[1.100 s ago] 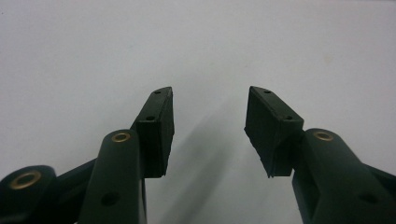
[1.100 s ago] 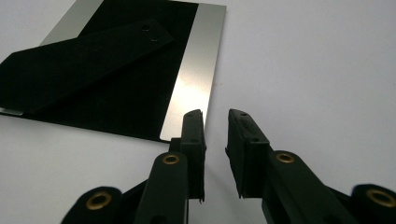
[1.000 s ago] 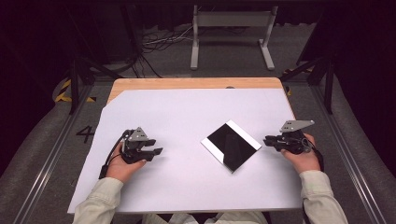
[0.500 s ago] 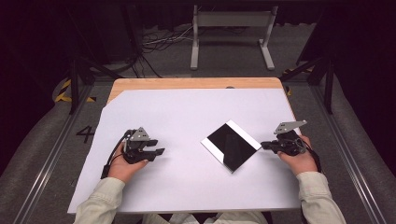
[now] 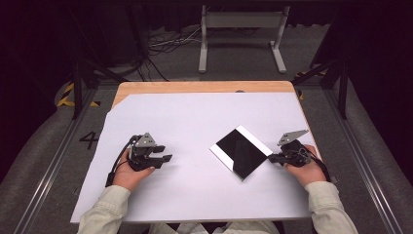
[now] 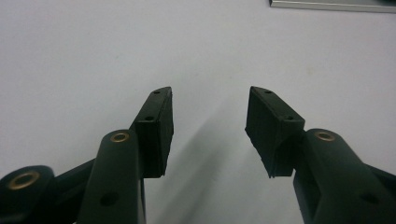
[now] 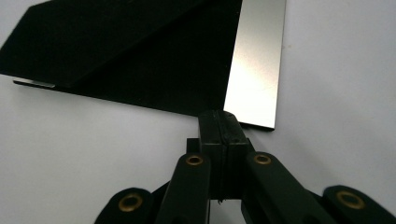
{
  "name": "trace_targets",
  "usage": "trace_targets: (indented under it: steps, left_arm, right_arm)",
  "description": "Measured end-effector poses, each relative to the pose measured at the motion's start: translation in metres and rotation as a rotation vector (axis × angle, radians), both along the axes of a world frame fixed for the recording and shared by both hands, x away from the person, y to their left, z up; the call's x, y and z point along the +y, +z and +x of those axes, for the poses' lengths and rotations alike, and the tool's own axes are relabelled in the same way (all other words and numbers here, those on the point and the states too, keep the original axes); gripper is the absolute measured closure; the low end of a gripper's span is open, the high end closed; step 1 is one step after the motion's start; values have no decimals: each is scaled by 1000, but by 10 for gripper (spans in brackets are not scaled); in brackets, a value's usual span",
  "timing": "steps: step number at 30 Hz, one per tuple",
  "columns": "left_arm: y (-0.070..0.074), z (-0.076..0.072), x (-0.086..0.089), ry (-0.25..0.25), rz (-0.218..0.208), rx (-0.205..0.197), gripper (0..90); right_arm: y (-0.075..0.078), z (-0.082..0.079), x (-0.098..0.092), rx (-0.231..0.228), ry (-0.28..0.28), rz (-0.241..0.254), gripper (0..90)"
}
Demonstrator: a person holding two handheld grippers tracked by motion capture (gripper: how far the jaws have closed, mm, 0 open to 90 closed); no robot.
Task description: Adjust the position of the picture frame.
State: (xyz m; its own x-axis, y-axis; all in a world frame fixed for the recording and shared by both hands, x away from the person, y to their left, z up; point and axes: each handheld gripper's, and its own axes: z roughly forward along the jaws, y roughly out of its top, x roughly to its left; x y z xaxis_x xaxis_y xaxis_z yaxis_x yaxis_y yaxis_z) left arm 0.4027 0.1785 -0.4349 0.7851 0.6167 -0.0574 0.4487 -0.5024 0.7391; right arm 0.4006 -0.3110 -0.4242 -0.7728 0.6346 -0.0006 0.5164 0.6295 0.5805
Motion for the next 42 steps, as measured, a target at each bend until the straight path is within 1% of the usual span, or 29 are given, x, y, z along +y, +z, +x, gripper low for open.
trace_targets:
  steps: [3, 7, 9, 11, 13, 15, 17, 20, 22, 24, 25, 28, 31, 34, 35, 36, 39, 41, 42]
  left_arm:
    - [0, 1, 0, -1, 0, 4, 520]
    - [0, 1, 0, -2, 2, 3, 519]
    - [0, 1, -1, 0, 2, -2, 518]
    - [0, 1, -2, -3, 4, 1, 518]
    - [1, 1, -4, -5, 2, 4, 518]
    - [0, 1, -6, -9, 7, -2, 518]
    - [0, 2, -8, -16, 14, 1, 519]
    - [-1, 3, -11, -14, 14, 3, 521]
    - [-2, 4, -12, -19, 18, 7, 526]
    - [-3, 5, -13, -14, 12, 13, 534]
    - [-3, 6, -15, -11, 23, 16, 547]
    - [-4, 7, -18, 5, 31, 20, 583]
    - [-5, 9, -21, 26, 39, 20, 667]
    - [-6, 12, -25, 51, 33, 33, 764]
    - [-6, 12, -25, 51, 33, 33, 789]
    - [-6, 15, -26, 59, 38, 37, 789]
    - [-7, 18, -29, 79, 29, 48, 870]
    - [-7, 20, -29, 94, 15, 52, 897]
    - [-7, 21, -29, 93, 14, 54, 899]
  right_arm:
    - [-1, 1, 1, -8, -4, -1, 896]
    - [-1, 2, 6, -34, -9, -37, 897]
    - [0, 2, 9, -38, -11, -56, 897]
    - [0, 3, 11, -55, -25, -62, 897]
    - [-1, 4, 12, -57, -35, -59, 897]
    - [-1, 7, 14, -68, -55, -58, 897]
    - [-2, 10, 16, -70, -74, -51, 898]
    - [-3, 18, 20, -80, -96, -46, 897]
    - [-3, 25, 24, -81, -103, -39, 898]
    - [-3, 31, 28, -81, -102, -45, 897]
    - [-2, 37, 34, -84, -96, -63, 897]
    - [-1, 46, 44, -89, -86, -84, 897]
    - [-1, 56, 55, -92, -74, -85, 897]
    - [-2, 63, 66, -99, -57, -90, 898]
    - [-2, 63, 66, -99, -57, -90, 898]
    - [-2, 65, 68, -100, -54, -91, 898]
    - [-3, 71, 80, -105, -39, -76, 897]
    - [-3, 74, 84, -111, -32, -73, 897]
    - [-3, 75, 85, -113, -39, -61, 898]
